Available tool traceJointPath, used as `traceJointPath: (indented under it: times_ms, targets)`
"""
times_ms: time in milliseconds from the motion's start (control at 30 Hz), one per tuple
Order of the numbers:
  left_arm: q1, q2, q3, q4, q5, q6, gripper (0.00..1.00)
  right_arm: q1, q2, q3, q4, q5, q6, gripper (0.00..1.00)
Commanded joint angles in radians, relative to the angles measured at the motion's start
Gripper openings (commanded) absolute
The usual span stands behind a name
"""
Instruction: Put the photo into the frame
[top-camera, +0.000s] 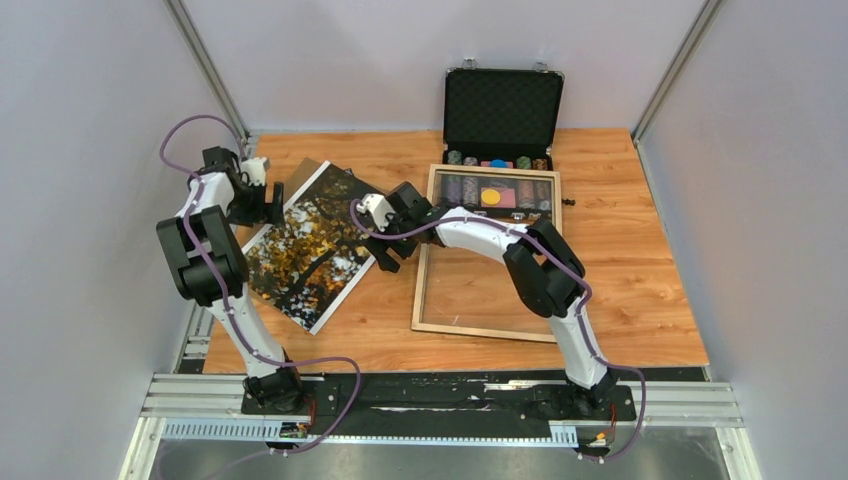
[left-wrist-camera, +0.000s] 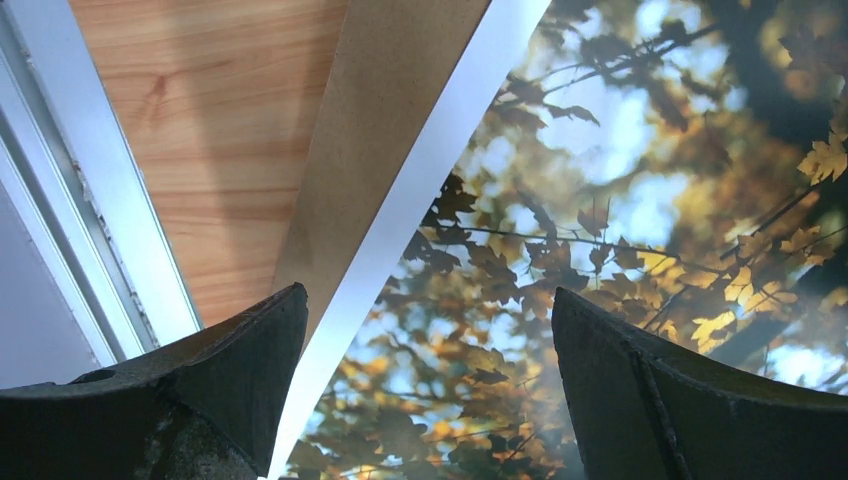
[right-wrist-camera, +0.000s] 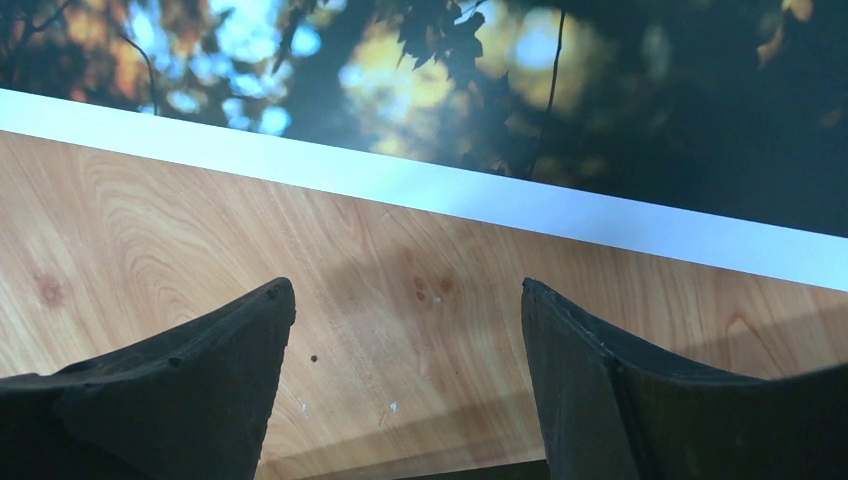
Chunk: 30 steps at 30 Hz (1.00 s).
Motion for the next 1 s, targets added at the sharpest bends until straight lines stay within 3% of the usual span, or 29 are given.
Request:
traceJointPath:
  times_ms: [0, 200, 667, 967]
  targets:
    - [0.012, 0.029, 0.042, -0.010, 0.045, 0.007, 0.99, 0.002, 0.039, 0.009, -0.012, 0.017, 0.015, 0.81]
    - [0.011, 0.045, 0.036, -0.012, 0.074, 0.001, 0.97, -0.010, 0.079, 0.038, -0.030, -0.012, 0.080, 0.81]
    - [0.011, 0.037, -0.020, 0.006, 0.122, 0.008, 0.94, -0.083, 0.069, 0.037, -0.036, -0.186, 0.444, 0.84]
    - [0.011, -0.016, -0.021, 0.073, 0.160, -0.027, 0.96, -0.085, 0.076, 0.063, -0.024, -0.219, 0.533, 0.84]
